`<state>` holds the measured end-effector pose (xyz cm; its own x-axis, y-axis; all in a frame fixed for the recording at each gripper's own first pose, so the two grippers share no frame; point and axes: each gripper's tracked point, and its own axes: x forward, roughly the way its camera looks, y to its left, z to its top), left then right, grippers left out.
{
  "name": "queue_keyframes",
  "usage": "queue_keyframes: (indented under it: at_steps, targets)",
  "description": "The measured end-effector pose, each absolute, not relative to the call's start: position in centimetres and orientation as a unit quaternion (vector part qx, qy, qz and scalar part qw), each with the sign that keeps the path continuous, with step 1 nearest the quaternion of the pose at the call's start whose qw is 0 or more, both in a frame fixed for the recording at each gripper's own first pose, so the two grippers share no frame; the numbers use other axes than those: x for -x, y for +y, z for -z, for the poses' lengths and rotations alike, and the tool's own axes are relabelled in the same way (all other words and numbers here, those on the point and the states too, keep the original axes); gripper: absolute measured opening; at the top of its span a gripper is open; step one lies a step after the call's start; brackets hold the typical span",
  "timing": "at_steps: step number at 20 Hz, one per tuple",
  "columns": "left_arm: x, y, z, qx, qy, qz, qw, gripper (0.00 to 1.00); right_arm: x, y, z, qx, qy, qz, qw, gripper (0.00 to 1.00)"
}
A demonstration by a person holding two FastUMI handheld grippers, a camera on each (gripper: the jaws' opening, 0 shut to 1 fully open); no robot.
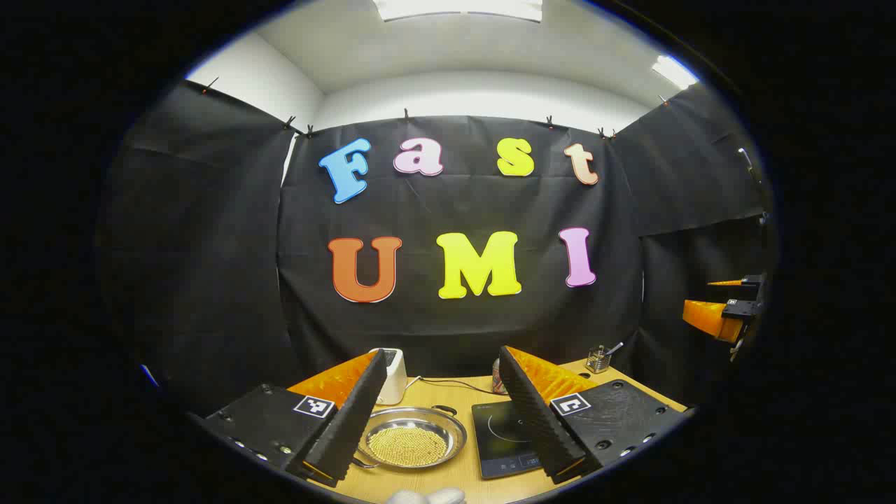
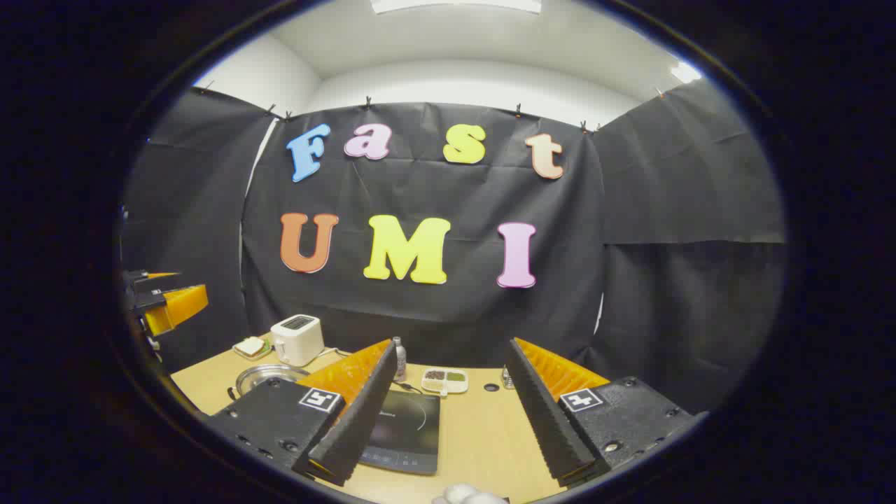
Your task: First push the handle of the pot to place it horizontally, then grasp the pot with both hands and set it on the induction cooktop.
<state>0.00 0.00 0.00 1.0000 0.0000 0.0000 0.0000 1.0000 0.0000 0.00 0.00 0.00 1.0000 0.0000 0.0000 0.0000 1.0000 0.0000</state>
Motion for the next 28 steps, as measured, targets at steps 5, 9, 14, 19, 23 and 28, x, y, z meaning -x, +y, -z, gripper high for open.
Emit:
queue_keyframes:
  at_steps: [5, 9, 14, 19, 23, 28]
  targets:
    - [0.1, 0.9, 0.1, 0.003, 0.0, -0.007, 1.0, 0.96, 0.0, 0.5, 0.4, 0.002, 0.006, -0.001, 1.0, 0.97]
    - [0.0, 1.3, 0.5, 0.004, 0.01, -0.006, 1.0, 0.96, 0.2, 0.6, 0.2, -0.001, 0.004, -0.002, 1.0, 0.97]
    - [0.1, 1.7, 1.2, 0.009, 0.017, -0.008, 1.0, 0.96, 0.9, 0.2, 0.3, 0.009, 0.003, 0.005, 1.0, 0.97]
    - [0.5, 1.0, 1.9, 0.001, 0.025, 0.011, 1.0, 0.64, 1.6, 0.0, 0.7, 0.012, 0.01, 0.01, 1.0, 0.97]
    - [0.7, 0.0, 2.3, -0.001, 0.039, 0.046, 0.998, 0.29, 1.8, 0.2, 1.2, 0.006, 0.017, 0.007, 1.0, 0.97]
    - [0.4, -0.4, 4.2, 0.019, 0.072, 0.071, 0.995, 0.0, 1.7, -0.1, 2.0, 0.006, 0.026, 0.002, 1.0, 0.97]
